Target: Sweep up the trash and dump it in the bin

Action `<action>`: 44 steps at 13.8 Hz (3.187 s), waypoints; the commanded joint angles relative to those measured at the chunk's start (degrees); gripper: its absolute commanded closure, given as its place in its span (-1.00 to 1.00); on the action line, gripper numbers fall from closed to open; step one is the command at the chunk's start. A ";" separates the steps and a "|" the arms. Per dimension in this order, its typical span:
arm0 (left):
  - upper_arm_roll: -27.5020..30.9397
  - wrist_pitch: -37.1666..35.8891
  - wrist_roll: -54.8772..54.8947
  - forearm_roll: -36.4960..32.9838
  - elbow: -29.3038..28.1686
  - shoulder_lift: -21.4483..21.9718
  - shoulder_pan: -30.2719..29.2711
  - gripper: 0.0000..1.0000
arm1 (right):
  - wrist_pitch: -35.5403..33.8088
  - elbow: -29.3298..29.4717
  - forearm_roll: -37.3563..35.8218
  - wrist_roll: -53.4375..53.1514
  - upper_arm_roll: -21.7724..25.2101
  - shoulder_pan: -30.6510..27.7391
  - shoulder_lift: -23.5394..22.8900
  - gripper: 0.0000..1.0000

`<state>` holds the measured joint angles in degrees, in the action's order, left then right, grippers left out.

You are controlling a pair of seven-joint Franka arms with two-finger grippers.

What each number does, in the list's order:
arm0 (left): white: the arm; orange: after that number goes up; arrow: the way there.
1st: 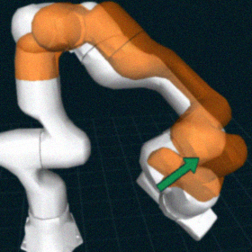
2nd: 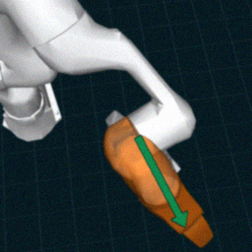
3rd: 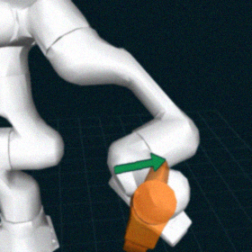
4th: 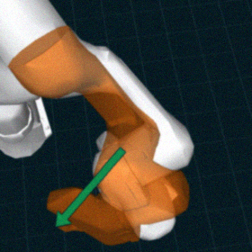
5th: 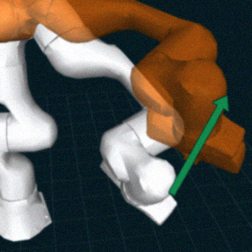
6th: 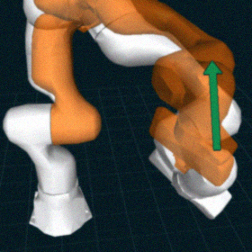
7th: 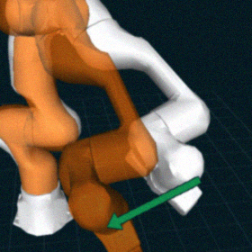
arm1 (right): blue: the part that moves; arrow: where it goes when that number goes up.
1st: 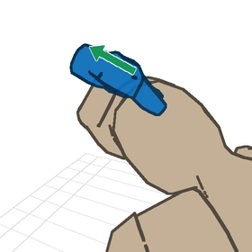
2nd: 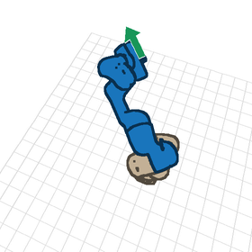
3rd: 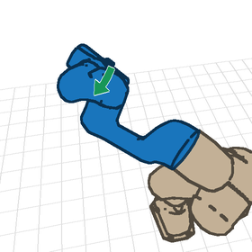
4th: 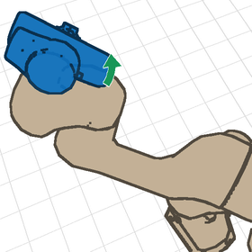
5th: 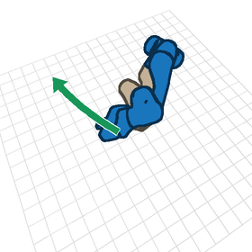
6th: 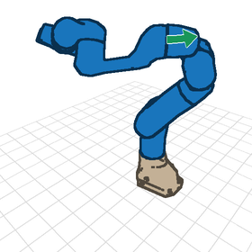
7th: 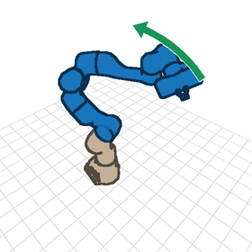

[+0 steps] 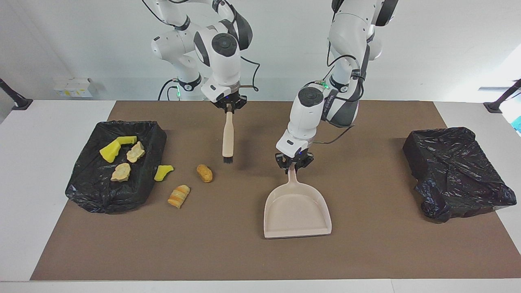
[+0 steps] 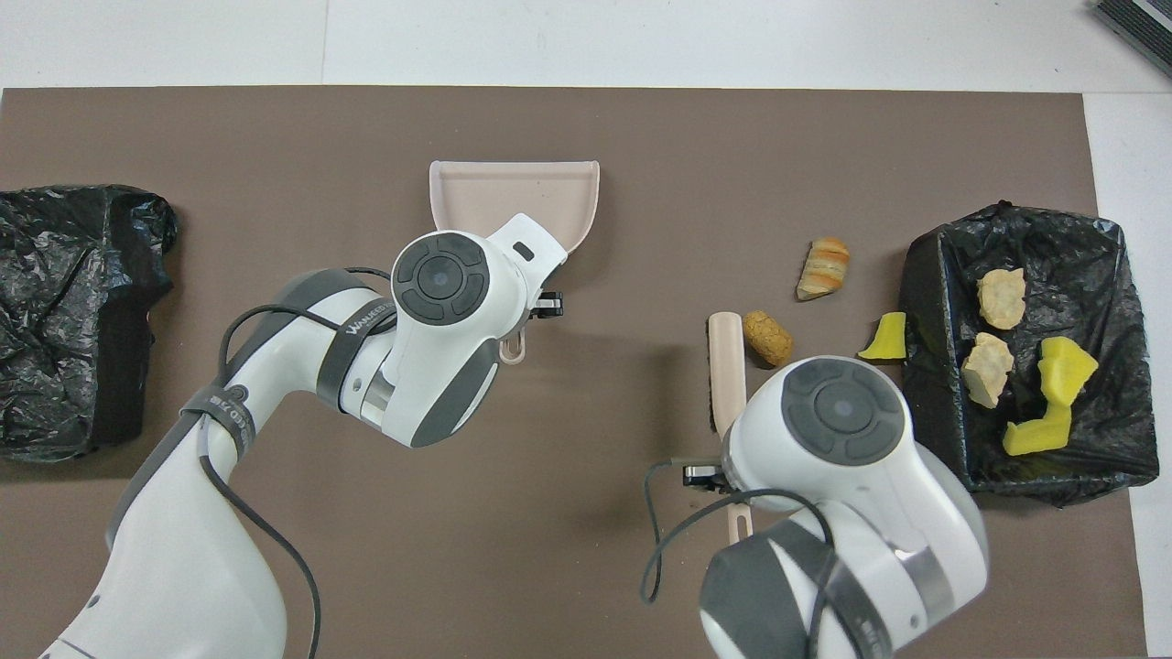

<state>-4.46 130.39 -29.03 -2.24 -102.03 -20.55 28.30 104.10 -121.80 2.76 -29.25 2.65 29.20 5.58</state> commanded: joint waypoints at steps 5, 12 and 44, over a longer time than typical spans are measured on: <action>0.33 -13.12 36.45 -1.98 -0.01 4.82 -4.22 1.00 | -0.04 4.90 -13.97 17.81 -0.63 -10.65 -4.96 1.00; 0.59 -21.31 77.33 -1.98 -0.62 7.55 -7.55 1.00 | 4.34 -1.06 -23.75 25.73 -0.63 -20.66 -3.91 1.00; 0.59 -8.83 91.43 -3.48 -14.95 10.62 -10.11 1.00 | 9.98 -0.02 -8.83 19.14 -1.24 -15.41 -8.65 1.00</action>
<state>-3.79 120.64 62.09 -4.77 -114.65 -11.20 18.57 113.51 -122.62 -8.55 -9.78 1.64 12.82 -2.88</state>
